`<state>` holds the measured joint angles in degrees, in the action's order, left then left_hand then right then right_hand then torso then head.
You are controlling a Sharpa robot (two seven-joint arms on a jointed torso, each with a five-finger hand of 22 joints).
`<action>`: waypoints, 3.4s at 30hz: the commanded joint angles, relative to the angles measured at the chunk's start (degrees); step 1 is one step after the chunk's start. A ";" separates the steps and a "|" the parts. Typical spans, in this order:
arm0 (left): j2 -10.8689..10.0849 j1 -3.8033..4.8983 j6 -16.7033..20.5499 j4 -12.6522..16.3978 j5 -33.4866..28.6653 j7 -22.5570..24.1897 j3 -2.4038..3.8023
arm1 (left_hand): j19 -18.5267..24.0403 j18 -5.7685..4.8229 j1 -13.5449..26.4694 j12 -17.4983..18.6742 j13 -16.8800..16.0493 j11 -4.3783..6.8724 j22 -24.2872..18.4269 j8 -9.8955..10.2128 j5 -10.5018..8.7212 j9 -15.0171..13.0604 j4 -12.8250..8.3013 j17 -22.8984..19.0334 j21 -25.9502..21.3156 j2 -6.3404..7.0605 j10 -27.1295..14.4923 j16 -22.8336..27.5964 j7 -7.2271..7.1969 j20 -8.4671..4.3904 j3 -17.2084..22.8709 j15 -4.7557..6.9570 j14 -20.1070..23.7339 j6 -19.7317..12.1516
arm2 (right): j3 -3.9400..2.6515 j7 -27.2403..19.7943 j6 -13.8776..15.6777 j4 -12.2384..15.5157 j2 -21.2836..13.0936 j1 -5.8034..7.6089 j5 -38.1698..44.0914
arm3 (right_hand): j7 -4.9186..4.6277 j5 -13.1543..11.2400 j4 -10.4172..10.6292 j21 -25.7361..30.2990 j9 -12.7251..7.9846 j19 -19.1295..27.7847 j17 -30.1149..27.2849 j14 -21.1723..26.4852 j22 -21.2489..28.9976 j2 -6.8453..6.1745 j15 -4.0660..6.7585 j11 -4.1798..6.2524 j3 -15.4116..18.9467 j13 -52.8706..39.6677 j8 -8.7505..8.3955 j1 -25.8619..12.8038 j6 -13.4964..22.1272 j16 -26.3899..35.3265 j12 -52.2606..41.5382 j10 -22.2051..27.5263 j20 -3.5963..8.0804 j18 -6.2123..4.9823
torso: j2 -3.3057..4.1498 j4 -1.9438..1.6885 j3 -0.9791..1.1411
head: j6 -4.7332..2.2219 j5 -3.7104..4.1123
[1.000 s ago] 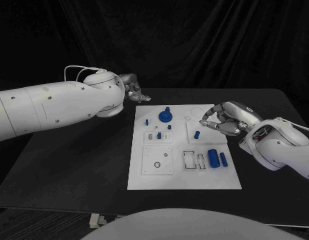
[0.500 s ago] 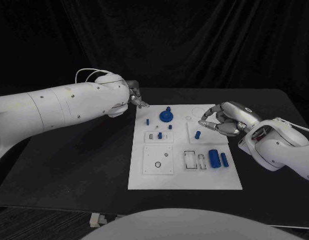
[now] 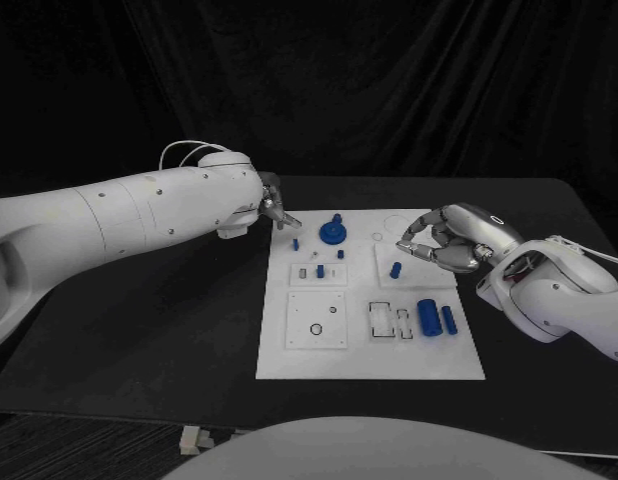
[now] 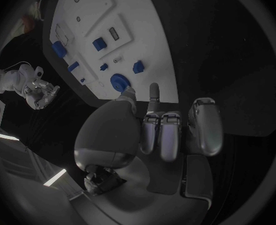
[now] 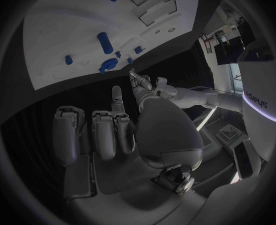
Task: Assemble the parts on the task board
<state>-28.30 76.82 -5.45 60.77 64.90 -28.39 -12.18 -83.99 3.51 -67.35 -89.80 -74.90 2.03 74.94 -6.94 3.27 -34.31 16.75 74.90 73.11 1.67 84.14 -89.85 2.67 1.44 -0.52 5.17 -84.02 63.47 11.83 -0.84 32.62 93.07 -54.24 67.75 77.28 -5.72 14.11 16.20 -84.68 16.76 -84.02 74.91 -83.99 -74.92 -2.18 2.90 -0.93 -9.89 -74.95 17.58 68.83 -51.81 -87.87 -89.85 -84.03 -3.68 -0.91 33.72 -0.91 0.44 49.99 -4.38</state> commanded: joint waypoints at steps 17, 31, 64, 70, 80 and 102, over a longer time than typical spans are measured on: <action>1.82 -0.92 -4.93 -1.48 -1.15 -0.67 0.05 | -1.18 -0.19 1.53 -0.20 -15.10 -0.48 10.68 1.37 3.74 2.42 -0.12 15.10 -0.34 0.00 5.86 -0.15 0.19 0.29 1.30 -0.56 -5.98 0.98 | -0.03 0.05 -0.30 -0.14 0.14 -0.14 0.37 | 0.06 0.28 0.35 -0.31 -0.09 -3.36 11.10 -5.10 -13.25 0.26 -0.26 -0.22 -0.08 -15.05 0.25 -0.40 0.06 -0.25 -0.15 -5.97 0.01 -0.48 | -0.01 -0.01 -0.02 | 0.01 0.20; 2.67 -1.24 -4.40 -1.55 -1.15 -0.57 0.06 | -1.14 -0.17 -0.05 -0.20 -15.10 -0.31 10.65 1.57 10.55 3.58 -0.17 15.10 -0.41 0.23 5.86 -0.15 -0.01 0.21 2.49 -0.41 -5.98 2.05 | -0.03 0.18 -0.36 -0.25 0.11 -0.15 0.37 | 0.07 0.46 0.33 -0.25 -0.11 -3.32 10.95 -5.06 -13.22 0.28 -0.26 -0.22 -0.09 -15.05 0.26 -0.42 0.09 -0.18 -0.15 -5.97 0.01 -0.49 | -0.02 -0.03 0.03 | 0.01 0.23; 4.16 -2.29 -4.60 -3.05 -1.97 -3.75 0.07 | -1.27 -0.14 -2.41 -0.12 -15.04 0.13 10.57 1.37 16.50 4.12 -0.23 15.10 -0.67 0.96 5.82 -0.15 -0.38 -0.21 4.38 0.01 -5.98 2.81 | -0.03 0.39 -0.45 -0.20 -0.12 -0.16 0.37 | 0.07 0.57 0.30 -0.20 -0.14 -3.30 10.90 -5.05 -13.21 0.32 -0.26 -0.22 -0.11 -15.05 0.28 -0.40 0.12 -0.16 -0.15 -5.97 0.02 -0.51 | -0.01 -0.01 0.03 | 0.01 0.54; 4.28 -2.32 -4.56 -3.15 -1.97 -3.91 0.07 | -1.29 -0.12 -3.16 0.11 -14.87 0.25 10.54 1.34 18.02 4.14 -0.46 15.10 -0.79 0.75 5.71 -0.15 -0.52 -0.29 4.99 0.13 -5.98 2.80 | -0.03 0.44 -0.53 -0.20 -0.13 -0.16 0.37 | 0.07 0.57 0.30 -0.20 -0.14 -3.30 10.90 -5.05 -13.21 0.32 -0.26 -0.22 -0.11 -15.05 0.28 -0.40 0.12 -0.16 -0.15 -5.97 0.02 -0.51 | -0.03 0.01 0.03 | 0.01 0.56; 4.24 -2.33 -3.52 -2.99 -1.97 -3.20 0.07 | -1.37 -0.09 -9.23 0.25 -14.78 1.06 10.52 -0.09 23.59 2.34 -2.91 15.10 -1.05 1.98 5.65 -0.15 -1.38 -0.94 10.12 0.84 -5.98 3.23 | -0.03 0.57 -0.61 -0.27 -0.03 -0.16 0.37 | 0.07 0.61 0.30 -0.05 -0.15 -3.23 10.80 -5.02 -13.15 0.38 -0.26 -0.22 -0.14 -15.05 0.29 -0.39 0.13 -0.10 -0.15 -5.97 0.02 -0.55 | -0.04 -0.02 0.05 | 0.01 0.54; 4.06 -2.34 -2.79 -2.55 -1.97 -3.55 0.07 | -1.47 -0.07 -9.69 0.66 -14.49 1.52 10.47 -5.84 25.61 -6.46 -6.63 15.10 -1.51 7.47 5.49 -0.15 -1.66 -1.33 23.46 1.15 -5.98 1.31 | -0.03 0.86 -0.81 -0.43 0.06 -0.32 0.37 | 0.07 0.63 0.29 0.10 -0.15 -3.15 10.66 -4.99 -13.10 0.44 -0.26 -0.22 -0.18 -15.05 0.30 -0.36 0.13 -0.04 -0.15 -5.97 0.02 -0.59 | -0.02 -0.01 0.03 | 0.01 0.43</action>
<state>-24.30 74.57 -8.78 58.09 63.34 -32.23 -12.17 -84.18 3.52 -77.04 -89.34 -74.90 3.10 74.91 -12.64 28.57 -39.17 14.54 74.90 71.78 8.74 83.90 -89.85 1.23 0.39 18.29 6.05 -84.05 64.88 11.84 -0.69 32.05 92.60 -54.18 67.56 77.29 -5.72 14.39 16.20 -84.68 16.69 -84.02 74.91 -83.98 -74.91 -1.95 2.90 -0.93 -9.89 -74.90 17.58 68.59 -51.81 -87.87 -89.85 -84.04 -3.68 -0.92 33.70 -0.92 0.47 49.99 -3.97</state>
